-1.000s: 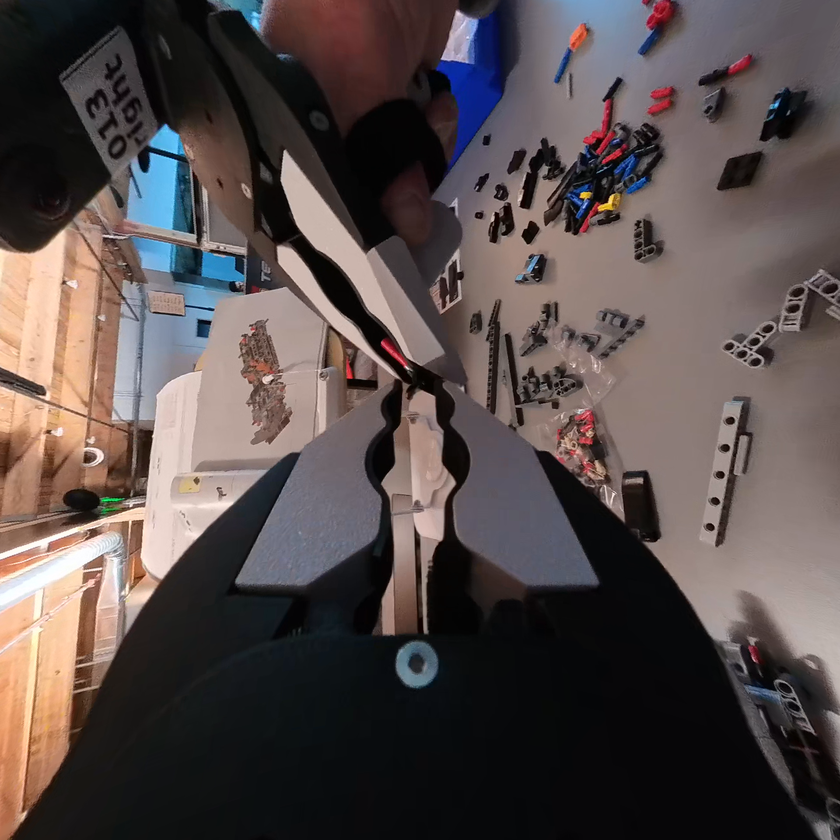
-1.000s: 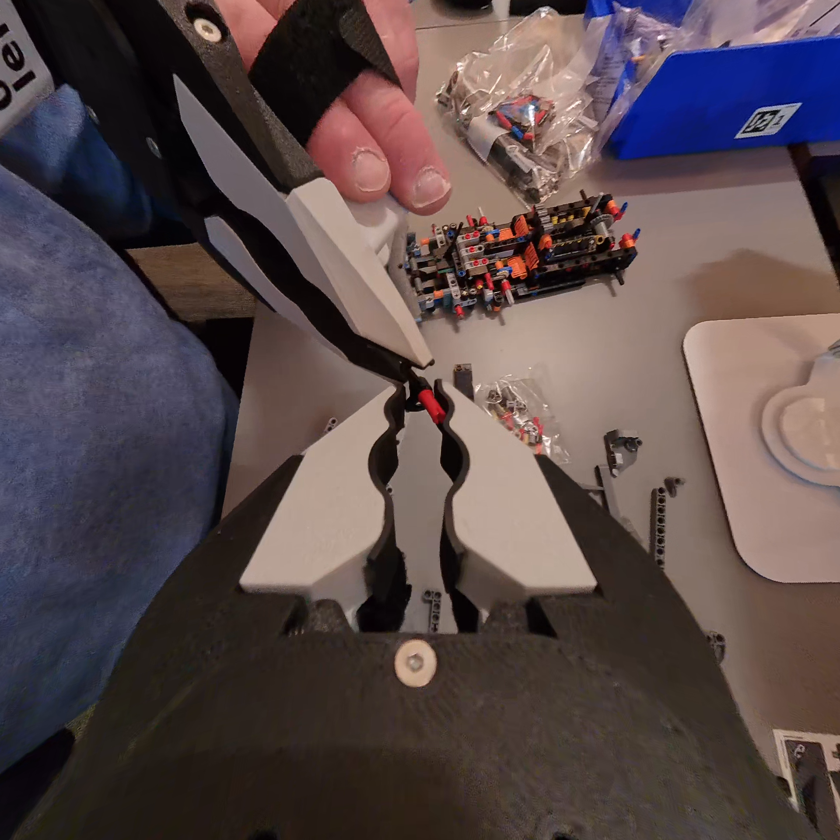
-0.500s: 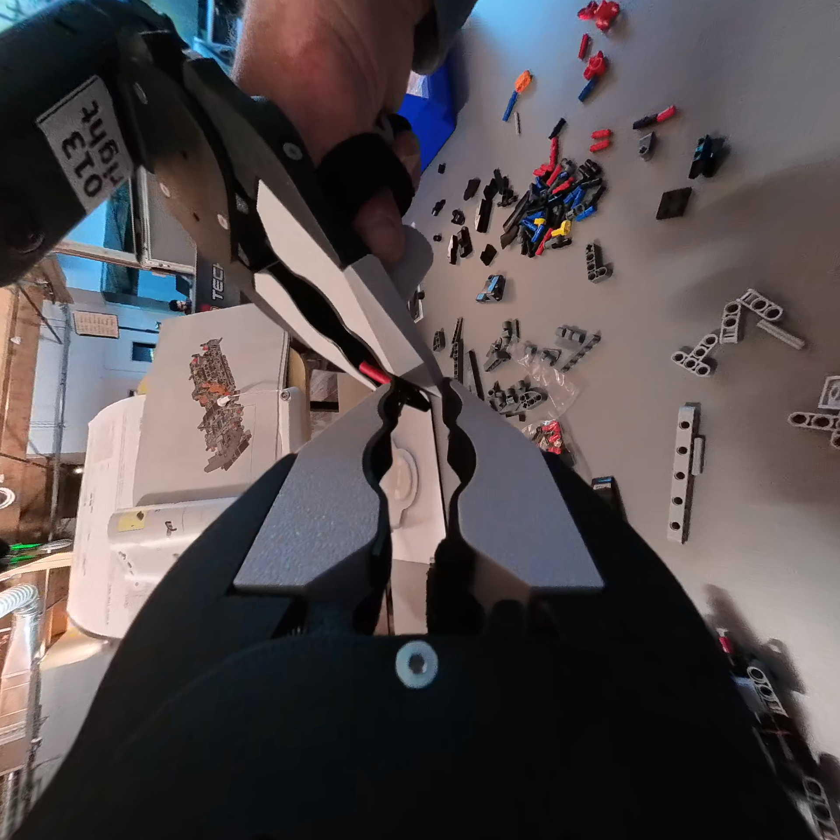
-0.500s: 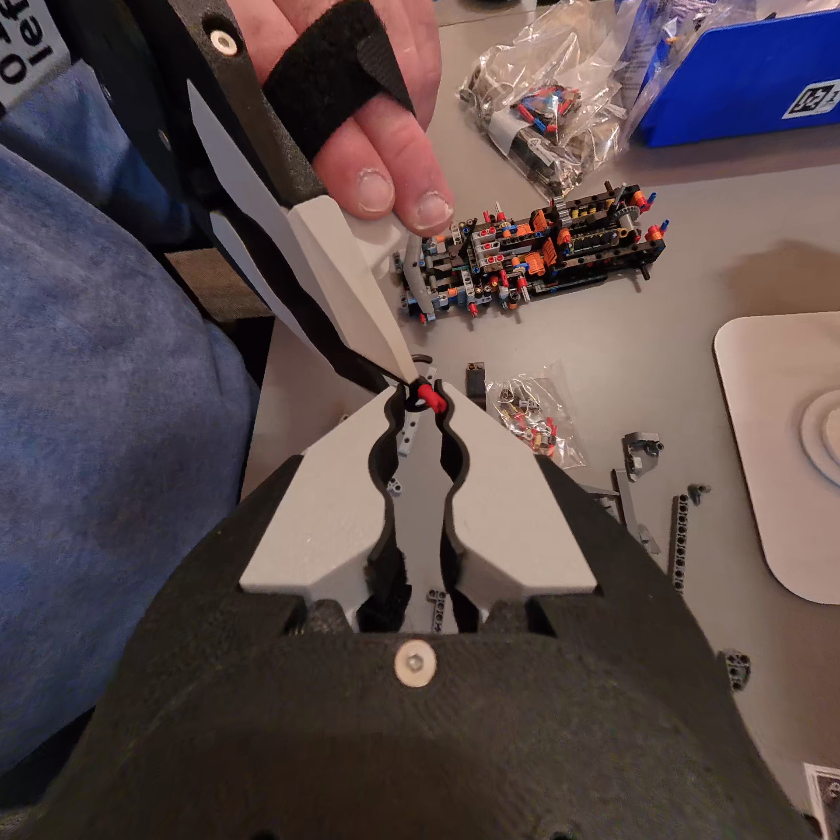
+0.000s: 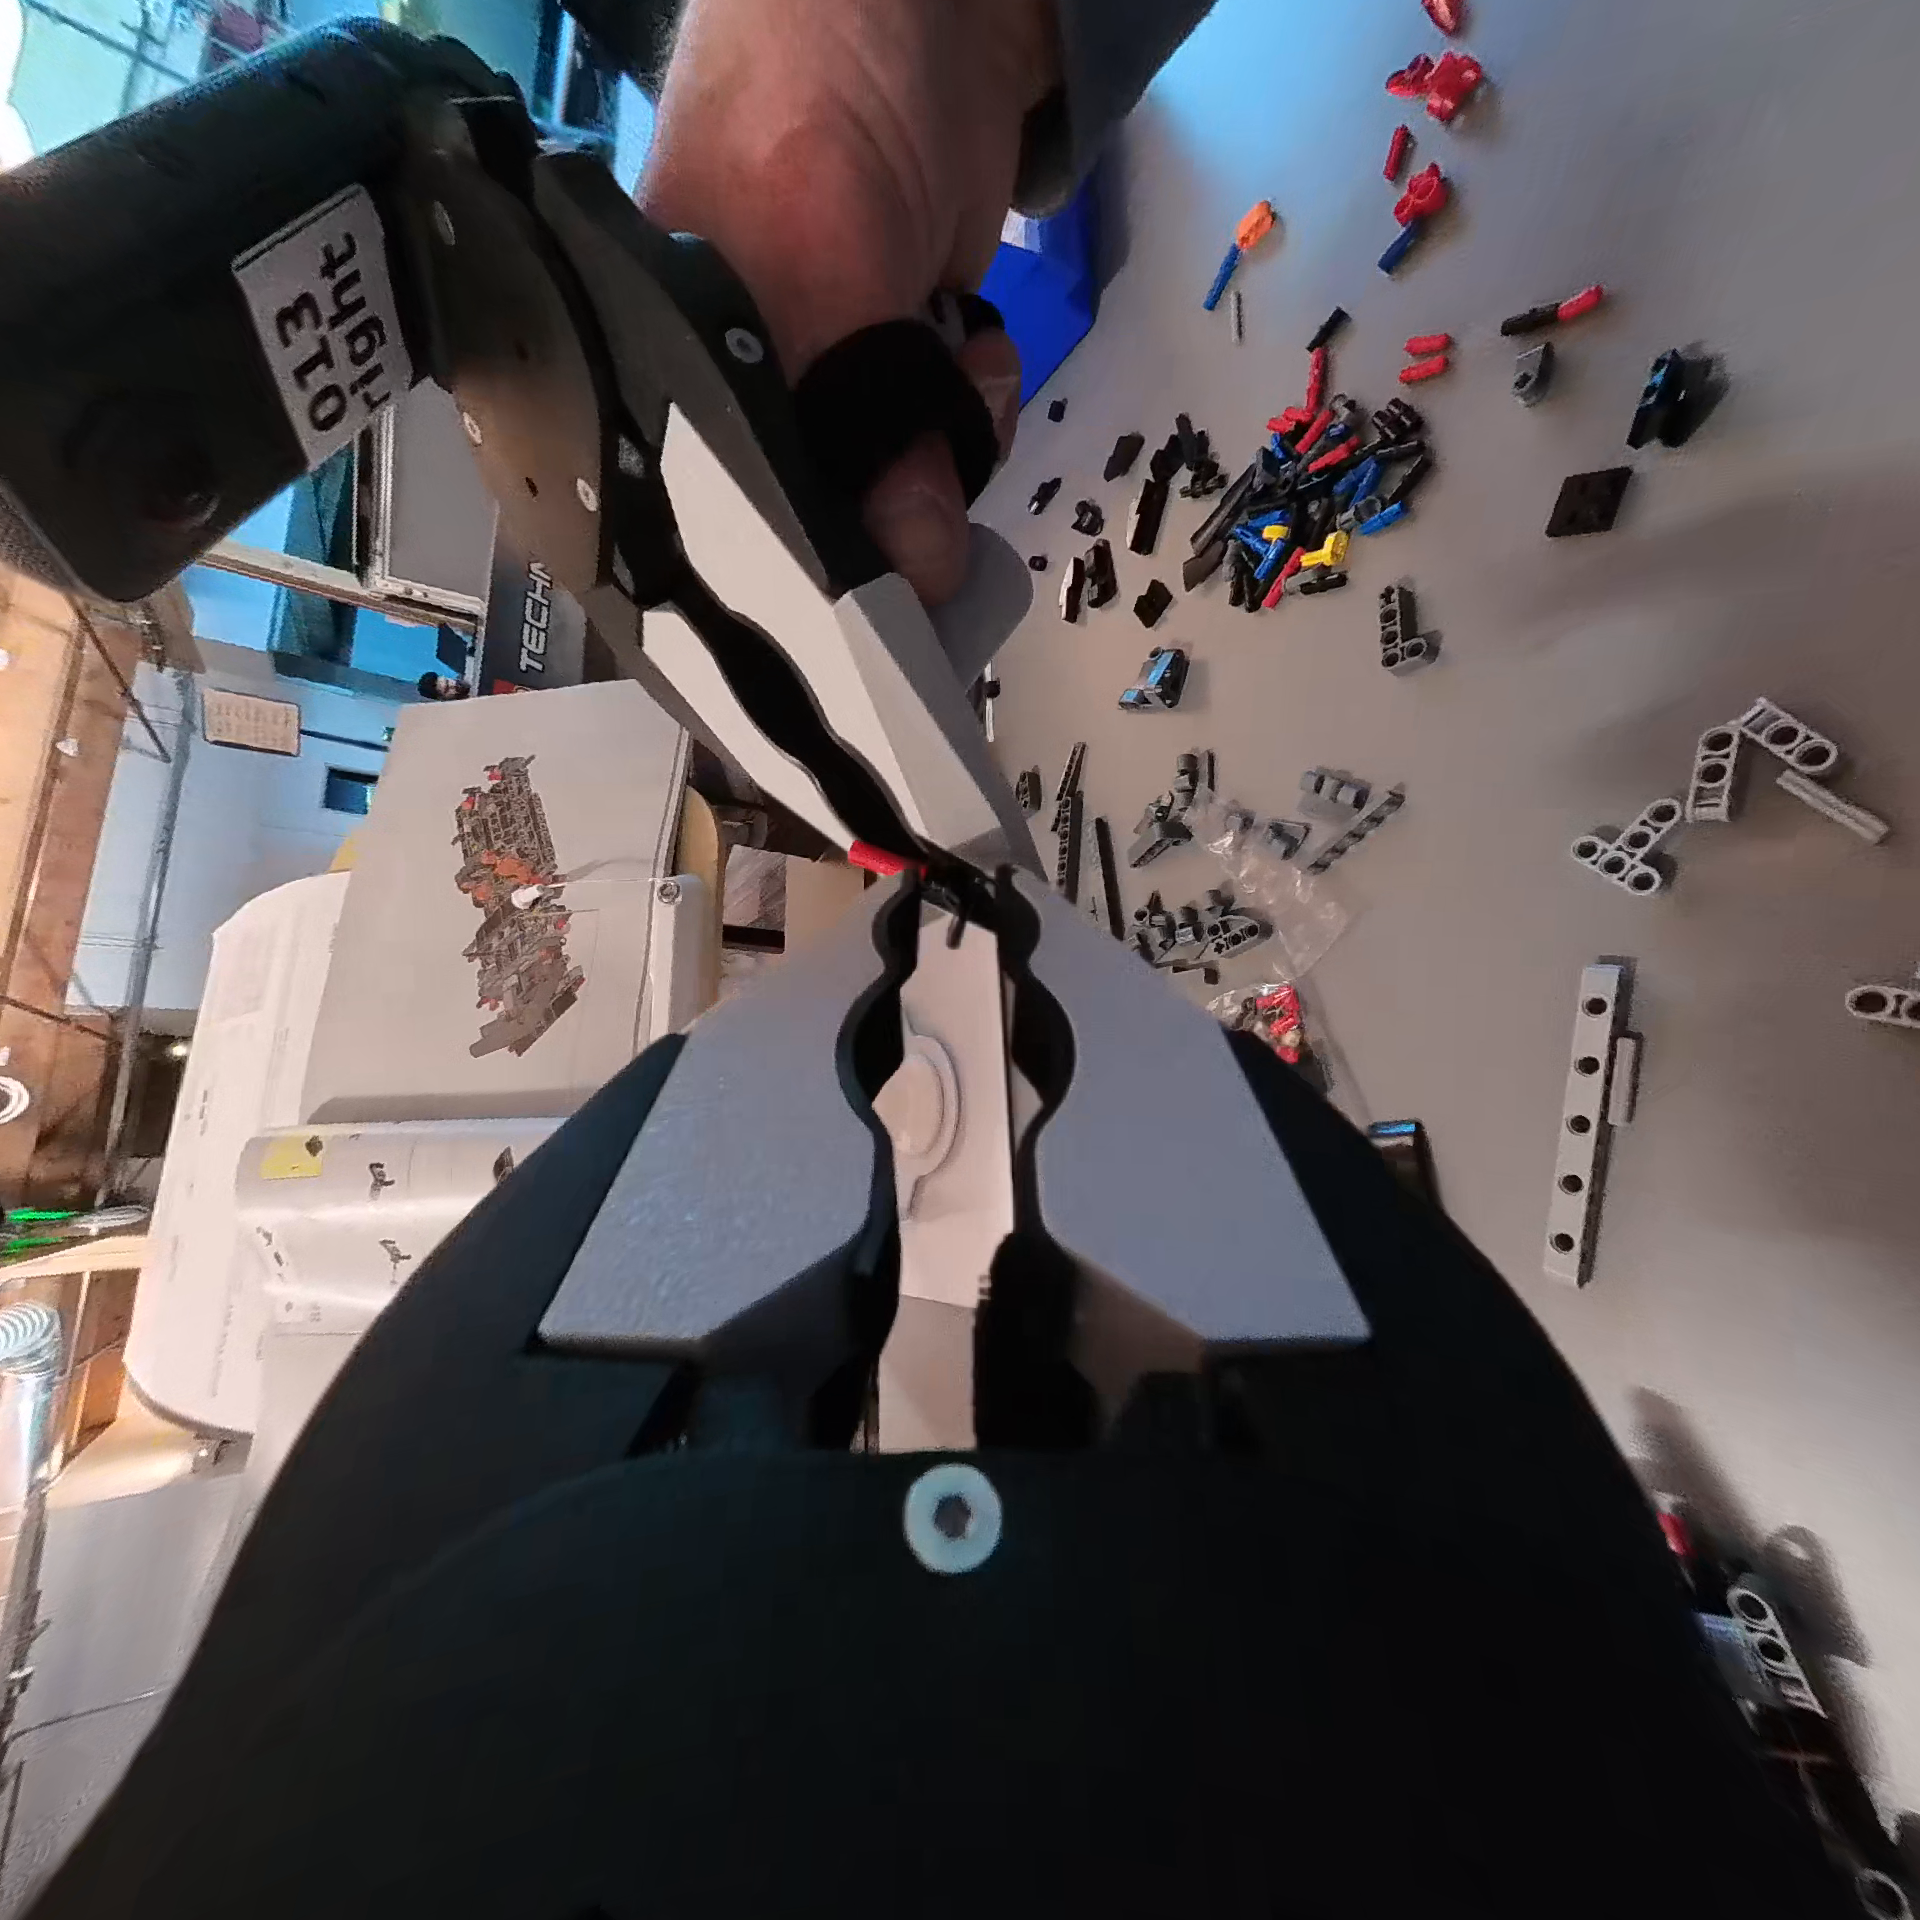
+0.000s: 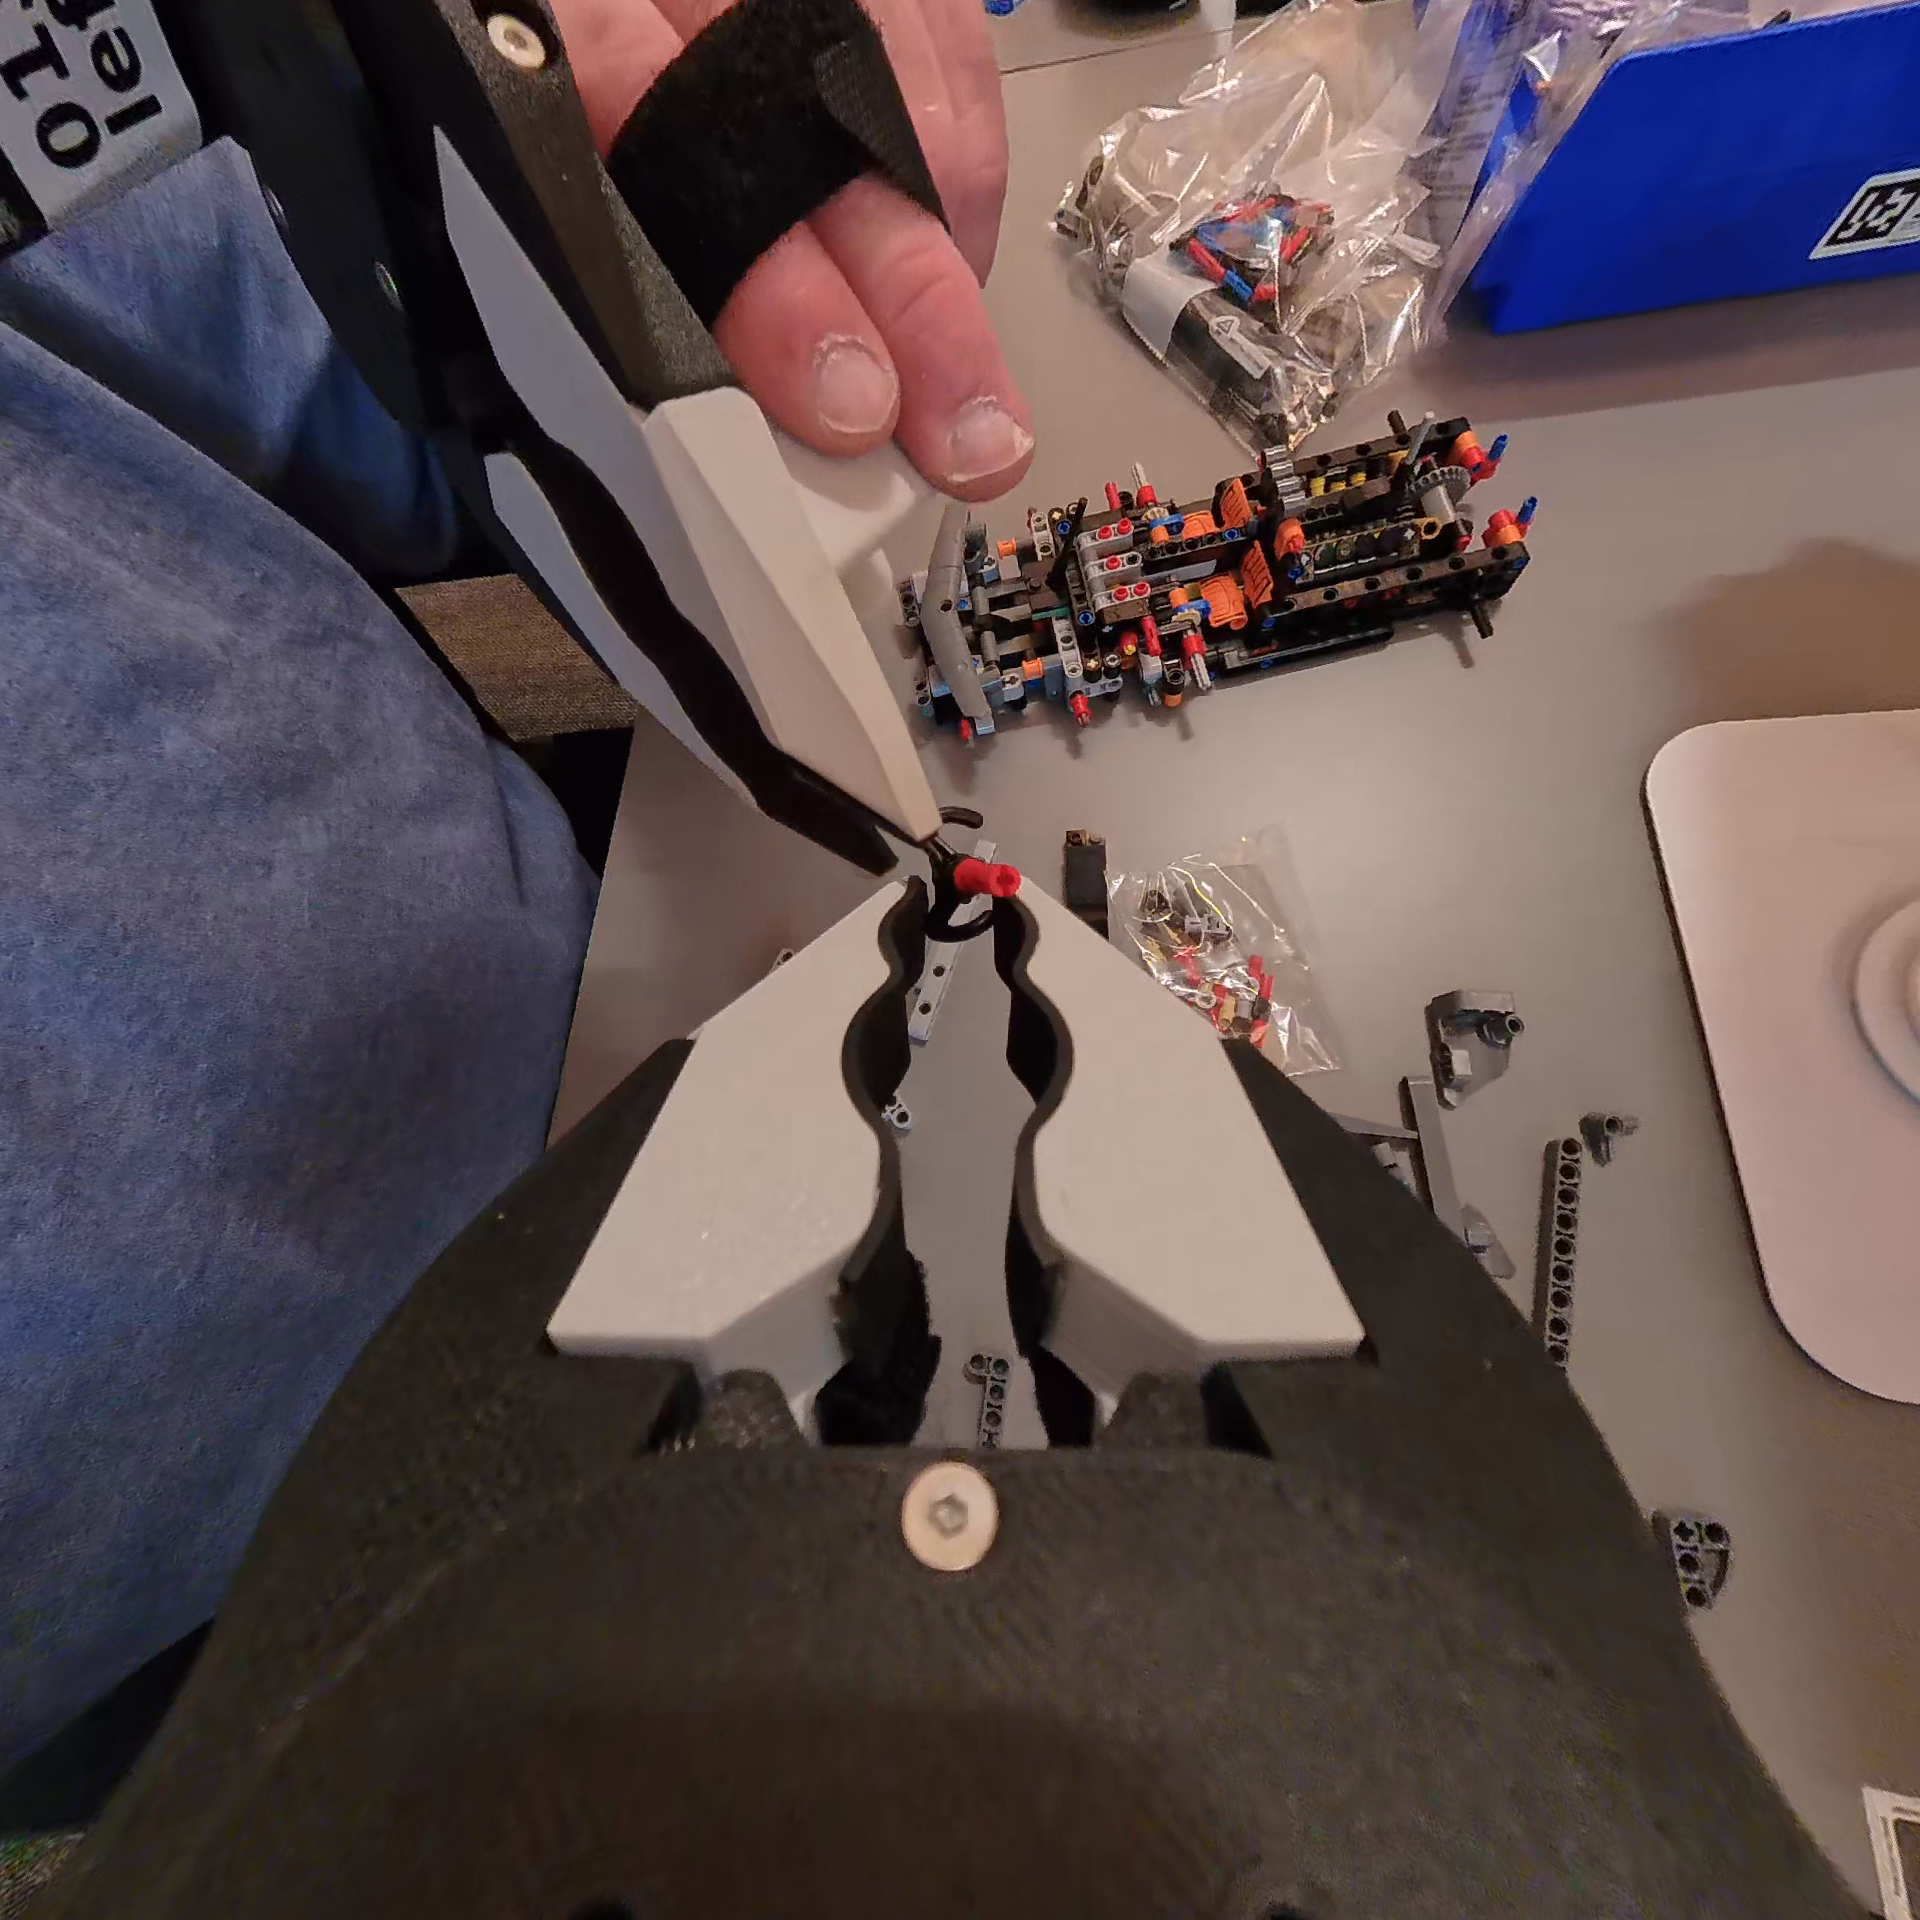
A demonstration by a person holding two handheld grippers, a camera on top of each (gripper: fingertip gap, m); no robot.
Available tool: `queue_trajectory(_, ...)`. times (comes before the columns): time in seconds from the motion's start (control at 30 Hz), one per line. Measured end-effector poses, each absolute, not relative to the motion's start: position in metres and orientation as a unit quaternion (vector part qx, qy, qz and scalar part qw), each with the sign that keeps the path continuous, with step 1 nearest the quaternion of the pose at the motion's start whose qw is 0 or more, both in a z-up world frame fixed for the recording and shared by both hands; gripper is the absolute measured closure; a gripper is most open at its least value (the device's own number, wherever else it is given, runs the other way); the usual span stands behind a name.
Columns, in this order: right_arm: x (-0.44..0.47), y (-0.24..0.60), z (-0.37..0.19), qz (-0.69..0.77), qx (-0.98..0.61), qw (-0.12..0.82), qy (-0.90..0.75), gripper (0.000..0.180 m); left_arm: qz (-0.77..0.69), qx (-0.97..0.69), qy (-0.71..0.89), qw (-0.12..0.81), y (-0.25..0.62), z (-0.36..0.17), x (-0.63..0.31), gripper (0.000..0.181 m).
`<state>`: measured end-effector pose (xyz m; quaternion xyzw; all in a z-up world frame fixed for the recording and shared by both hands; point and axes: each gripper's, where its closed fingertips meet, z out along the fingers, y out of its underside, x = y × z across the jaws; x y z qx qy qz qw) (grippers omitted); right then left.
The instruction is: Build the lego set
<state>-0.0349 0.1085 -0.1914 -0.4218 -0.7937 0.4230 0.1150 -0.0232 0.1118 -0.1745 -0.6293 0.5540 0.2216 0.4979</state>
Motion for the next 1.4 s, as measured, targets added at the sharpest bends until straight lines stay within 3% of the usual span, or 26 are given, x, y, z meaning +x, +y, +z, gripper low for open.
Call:
queue_trajectory(0.2,-0.038,0.11,-0.189,0.436,-0.421,0.112,-0.788,0.17,0.217,-0.632,0.54,0.511,0.112,-0.173,-0.028,0.15)
queue_trajectory(0.6,-0.034,0.107,-0.188,0.441,-0.421,0.083,-0.788,0.17,0.227,-0.616,0.546,0.52,0.112,-0.169,-0.025,0.155)
queue_trajectory(0.8,-0.031,0.104,-0.186,0.451,-0.424,0.059,-0.783,0.17,0.26,-0.606,0.558,0.504,0.117,-0.172,-0.027,0.173)
queue_trajectory(0.97,-0.03,0.104,-0.187,0.455,-0.427,0.05,-0.78,0.17,0.267,-0.602,0.558,0.505,0.117,-0.173,-0.026,0.175)
queue_trajectory(1.03,-0.034,0.107,-0.184,0.454,-0.435,0.072,-0.774,0.169,0.274,-0.607,0.544,0.511,0.119,-0.17,-0.029,0.176)
queue_trajectory(1.17,-0.043,0.121,-0.17,0.458,-0.443,0.145,-0.757,0.148,0.251,-0.623,0.497,0.549,0.123,-0.157,-0.033,0.177)
queue_trajectory(1.4,-0.042,0.131,-0.157,0.386,-0.391,0.31,-0.776,0.156,0.217,-0.655,0.442,0.573,0.131,-0.149,-0.038,0.177)
